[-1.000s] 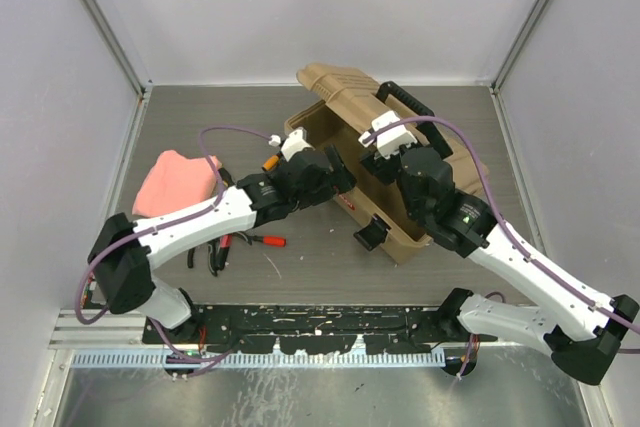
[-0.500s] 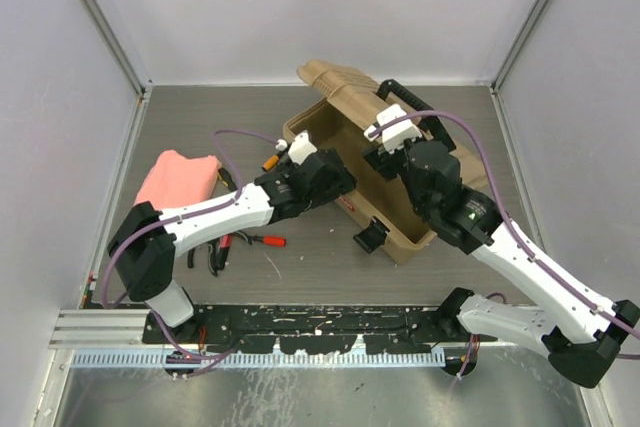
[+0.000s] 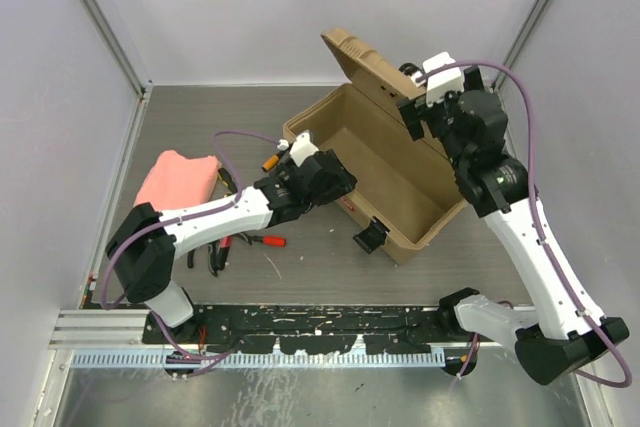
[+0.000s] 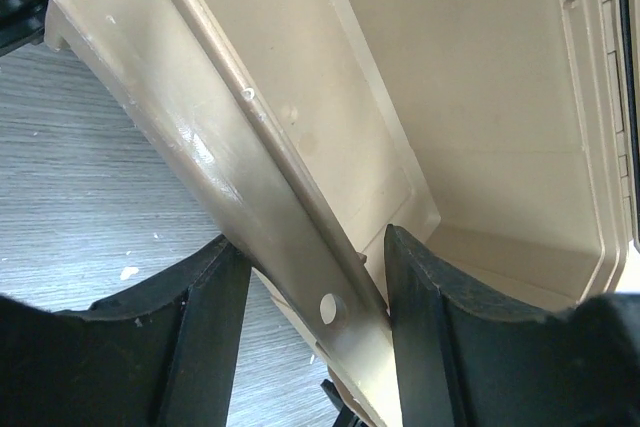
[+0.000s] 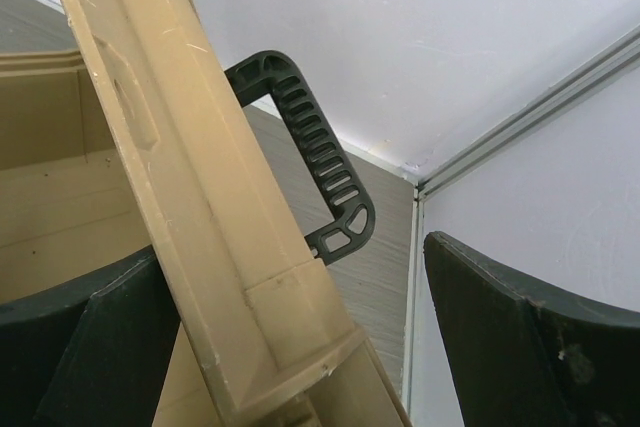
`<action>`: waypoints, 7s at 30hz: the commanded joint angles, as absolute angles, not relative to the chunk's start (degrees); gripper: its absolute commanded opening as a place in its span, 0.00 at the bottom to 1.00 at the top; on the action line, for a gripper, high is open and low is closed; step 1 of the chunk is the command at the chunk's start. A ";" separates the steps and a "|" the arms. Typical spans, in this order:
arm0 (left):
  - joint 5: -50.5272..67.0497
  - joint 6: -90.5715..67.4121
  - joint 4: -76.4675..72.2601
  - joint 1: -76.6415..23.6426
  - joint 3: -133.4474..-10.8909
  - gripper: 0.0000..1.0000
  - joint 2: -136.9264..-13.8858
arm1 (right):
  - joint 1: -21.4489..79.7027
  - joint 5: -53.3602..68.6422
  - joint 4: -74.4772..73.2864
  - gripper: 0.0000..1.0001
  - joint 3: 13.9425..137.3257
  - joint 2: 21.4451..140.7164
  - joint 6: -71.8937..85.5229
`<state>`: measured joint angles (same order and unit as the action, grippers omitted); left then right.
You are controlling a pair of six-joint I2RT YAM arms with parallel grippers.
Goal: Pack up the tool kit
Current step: Open the toolbox at the center of the board, then pick up the pliers at the center of the board.
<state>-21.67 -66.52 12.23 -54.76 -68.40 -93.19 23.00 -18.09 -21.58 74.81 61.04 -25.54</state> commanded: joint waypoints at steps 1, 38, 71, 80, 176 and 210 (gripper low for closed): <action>-22.69 -60.10 22.17 -54.96 -65.13 0.52 -93.85 | 15.29 -15.46 -20.43 1.00 79.57 63.80 -20.24; -15.30 -52.93 19.91 -54.93 -70.15 0.52 -99.40 | -4.55 2.31 -26.47 1.00 103.27 75.06 -9.50; -8.44 -41.68 17.65 -54.86 -73.63 0.91 -86.52 | 0.45 37.17 -21.62 1.00 77.35 56.35 13.52; -17.36 -42.56 23.16 -51.96 -61.94 0.98 -69.99 | 6.45 37.02 -26.53 1.00 79.17 58.61 13.99; -13.54 -70.10 36.96 -25.63 -38.38 0.00 -54.53 | 52.21 -26.50 -28.02 1.00 65.42 56.97 18.84; 15.19 -41.01 5.15 -25.53 -36.16 0.00 -36.02 | 52.16 -7.91 -8.41 0.92 58.51 55.93 28.93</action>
<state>10.09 -46.92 15.31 -25.74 -36.27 -39.53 52.07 -14.85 -20.38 60.07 56.58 24.16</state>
